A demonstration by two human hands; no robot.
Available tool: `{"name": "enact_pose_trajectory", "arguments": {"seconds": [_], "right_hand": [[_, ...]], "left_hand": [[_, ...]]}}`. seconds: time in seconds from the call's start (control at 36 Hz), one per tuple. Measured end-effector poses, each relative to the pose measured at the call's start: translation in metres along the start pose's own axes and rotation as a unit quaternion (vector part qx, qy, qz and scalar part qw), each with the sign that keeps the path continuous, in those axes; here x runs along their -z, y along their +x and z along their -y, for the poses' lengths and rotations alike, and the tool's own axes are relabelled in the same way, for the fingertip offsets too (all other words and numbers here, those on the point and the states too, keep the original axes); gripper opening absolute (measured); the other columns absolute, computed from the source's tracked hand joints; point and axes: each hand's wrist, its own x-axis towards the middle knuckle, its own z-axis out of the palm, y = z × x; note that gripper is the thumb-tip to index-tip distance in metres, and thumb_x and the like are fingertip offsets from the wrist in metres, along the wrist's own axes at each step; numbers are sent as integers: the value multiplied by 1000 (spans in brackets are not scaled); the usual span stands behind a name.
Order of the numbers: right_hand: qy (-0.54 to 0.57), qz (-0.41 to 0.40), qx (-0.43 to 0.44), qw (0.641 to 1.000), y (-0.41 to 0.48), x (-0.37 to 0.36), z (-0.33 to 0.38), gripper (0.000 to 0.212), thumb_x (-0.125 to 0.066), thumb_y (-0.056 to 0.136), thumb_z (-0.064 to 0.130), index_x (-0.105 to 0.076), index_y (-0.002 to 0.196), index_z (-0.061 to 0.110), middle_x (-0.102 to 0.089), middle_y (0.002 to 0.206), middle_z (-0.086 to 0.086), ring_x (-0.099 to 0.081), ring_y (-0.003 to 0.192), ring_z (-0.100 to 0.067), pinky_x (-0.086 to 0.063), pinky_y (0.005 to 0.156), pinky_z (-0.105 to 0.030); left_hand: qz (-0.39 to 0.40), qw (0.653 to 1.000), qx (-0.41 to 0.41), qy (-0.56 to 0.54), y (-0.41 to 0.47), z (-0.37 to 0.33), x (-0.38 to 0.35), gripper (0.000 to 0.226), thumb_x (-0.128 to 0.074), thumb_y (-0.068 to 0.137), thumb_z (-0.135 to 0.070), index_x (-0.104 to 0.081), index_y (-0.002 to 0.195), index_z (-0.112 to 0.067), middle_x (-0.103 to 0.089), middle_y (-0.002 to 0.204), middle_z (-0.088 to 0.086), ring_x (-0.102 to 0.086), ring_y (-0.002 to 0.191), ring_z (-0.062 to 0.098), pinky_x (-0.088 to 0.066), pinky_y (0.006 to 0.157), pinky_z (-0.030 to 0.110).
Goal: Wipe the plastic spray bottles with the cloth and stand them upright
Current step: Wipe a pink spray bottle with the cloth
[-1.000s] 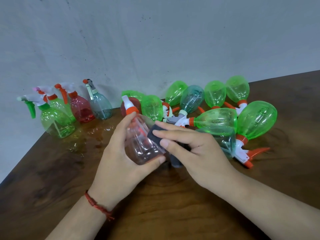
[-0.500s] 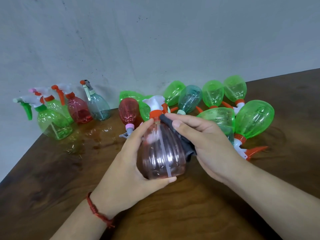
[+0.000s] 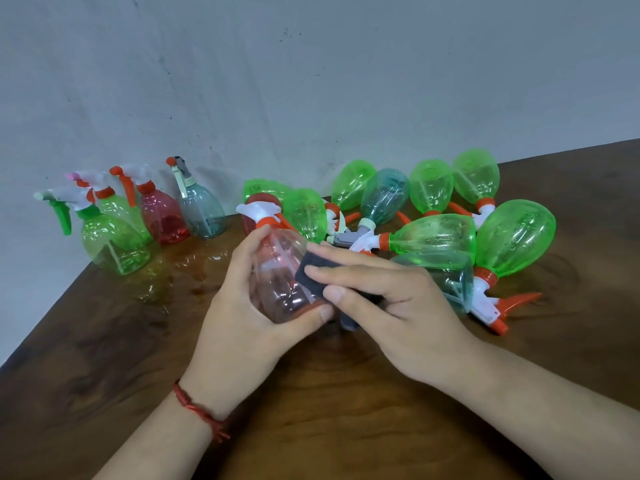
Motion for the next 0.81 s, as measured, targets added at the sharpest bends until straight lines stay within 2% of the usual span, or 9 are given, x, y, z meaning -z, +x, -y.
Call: {"name": "enact_pose_trajectory", "arguments": {"seconds": [0.11,0.17,0.22,0.28,0.36,0.47,0.58,0.67,0.81], "right_hand": [[-46,-3,46,998,-2,-3,-1,32,-66,103,10,-74,132,20,-61,151,14,-59,137,-4,-55,109,-36],[-40,-7,42,998,-2,-3,-1,31,-66,103,11,-74,131,20,-62,150,14,-60,131,4,-54,109,-31],[18,-11,-5,1000,1,-1,0,30,-65,103,12,-75,130,20,-64,146,17,-62,123,8,-50,107,-22],[89,-11,-62,994,4,1,1,30,-65,103,10,-76,129,19,-67,141,16,-60,132,2,-46,112,-20],[178,-25,-135,974,10,3,-1,29,-66,100,14,-76,126,21,-73,133,11,-64,131,-6,-51,108,-24],[315,-43,-218,923,16,7,1,36,-64,95,23,-75,129,20,-78,125,-4,-73,117,-21,-60,96,-32],[383,-37,-241,891,17,12,7,36,-61,99,23,-74,133,19,-76,127,-7,-73,117,-22,-60,98,-34],[365,-67,-217,903,17,14,7,33,-64,95,20,-77,125,16,-78,123,-8,-74,114,-20,-60,91,-28],[295,-85,-180,935,17,10,6,25,-62,101,10,-78,120,15,-80,118,-5,-74,114,-15,-58,95,-25]], "left_hand": [[-13,1000,18,-6,1,-1,-1,109,-100,66,-40,-41,157,-41,-60,148,-20,-63,133,8,-54,111,42],[-12,1000,19,-17,1,-2,-2,108,-101,67,-38,-42,157,-39,-61,148,-19,-63,133,9,-54,111,43],[-6,1000,17,-25,0,-3,-2,108,-103,67,-36,-43,157,-39,-61,149,-16,-63,135,11,-54,111,44],[8,1000,4,-10,-1,-5,-2,110,-102,66,-33,-42,158,-39,-59,149,-18,-63,134,10,-55,110,41],[38,999,-23,3,-4,-7,-2,113,-102,65,-29,-40,159,-38,-57,152,-17,-62,136,12,-54,112,42],[75,995,-62,-15,-6,-12,-4,116,-101,66,-27,-37,162,-31,-54,156,-15,-56,143,17,-48,118,45],[126,988,-86,-25,-8,-15,-3,120,-100,67,-24,-30,164,-31,-46,160,-22,-48,150,10,-41,121,27],[142,986,-89,1,-6,-11,-3,122,-100,70,-28,-24,166,-31,-40,165,-21,-39,155,8,-35,124,24],[127,985,-112,20,-7,-7,-4,117,-99,72,-29,-28,165,-25,-45,162,-16,-50,149,16,-43,123,39]]}}
